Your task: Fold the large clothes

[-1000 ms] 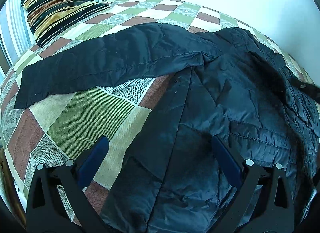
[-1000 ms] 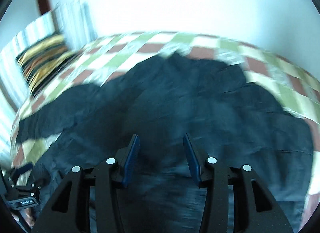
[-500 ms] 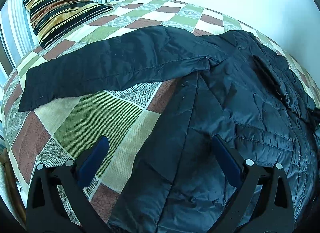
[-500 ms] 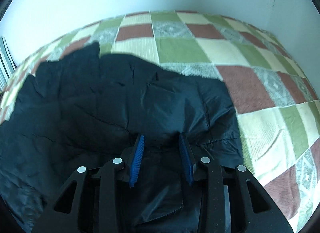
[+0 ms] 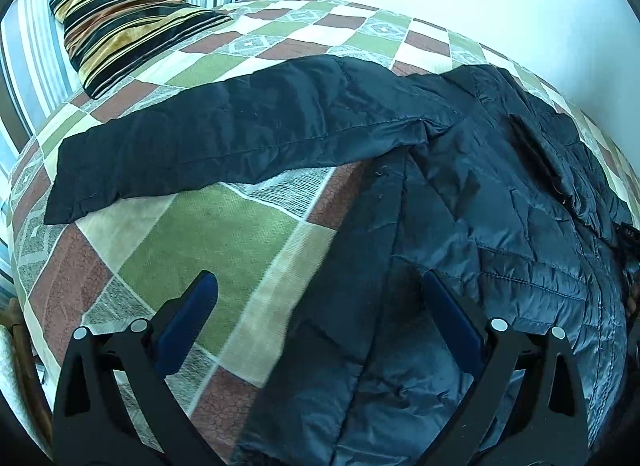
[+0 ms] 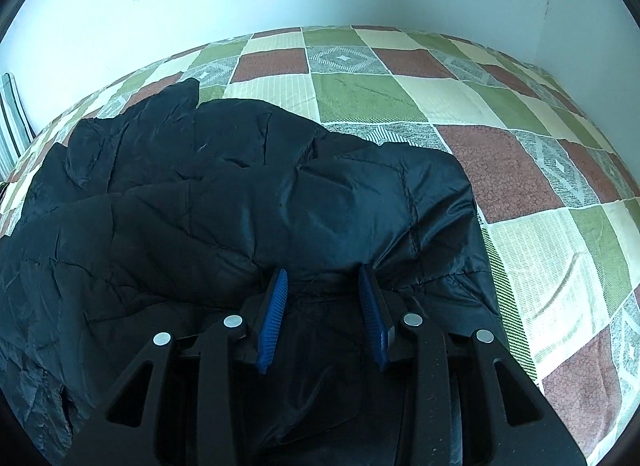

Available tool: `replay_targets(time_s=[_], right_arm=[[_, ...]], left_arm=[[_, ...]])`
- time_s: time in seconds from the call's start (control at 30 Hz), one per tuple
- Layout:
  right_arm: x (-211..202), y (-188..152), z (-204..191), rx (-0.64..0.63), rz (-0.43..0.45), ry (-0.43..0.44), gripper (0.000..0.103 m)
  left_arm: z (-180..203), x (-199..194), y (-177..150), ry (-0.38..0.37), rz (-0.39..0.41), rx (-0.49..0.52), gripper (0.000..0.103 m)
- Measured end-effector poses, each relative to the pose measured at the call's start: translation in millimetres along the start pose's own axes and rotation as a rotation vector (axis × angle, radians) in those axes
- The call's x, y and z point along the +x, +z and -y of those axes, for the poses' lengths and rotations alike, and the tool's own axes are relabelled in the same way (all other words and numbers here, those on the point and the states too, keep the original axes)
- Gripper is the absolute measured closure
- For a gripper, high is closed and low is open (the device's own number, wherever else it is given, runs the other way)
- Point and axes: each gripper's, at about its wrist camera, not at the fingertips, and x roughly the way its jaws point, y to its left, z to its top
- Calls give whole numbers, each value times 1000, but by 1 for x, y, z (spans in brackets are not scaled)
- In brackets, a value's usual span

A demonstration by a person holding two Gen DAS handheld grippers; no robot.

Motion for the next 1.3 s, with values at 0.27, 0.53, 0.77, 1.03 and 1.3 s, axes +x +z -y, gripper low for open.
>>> replay_targets(time_s=[0.27, 0.53, 0.77, 1.03, 1.3], right_arm=[[-1, -3, -2, -8, 27, 5, 61], [-2, -3, -5, -22, 38, -6, 59], [-2, -4, -8, -26, 42, -13, 58], [-2, -4, -8, -25, 42, -14, 57], [-2, -4, -9, -24, 43, -15, 57]], left_arm=[[-59, -12, 6, 67, 41, -100, 2], [-156, -16, 18, 160, 96, -275, 2], [-216, 9, 23, 109, 90, -370, 2], [-237, 36, 24, 18, 83, -404, 2], [-247, 44, 35, -1, 93, -443, 3]])
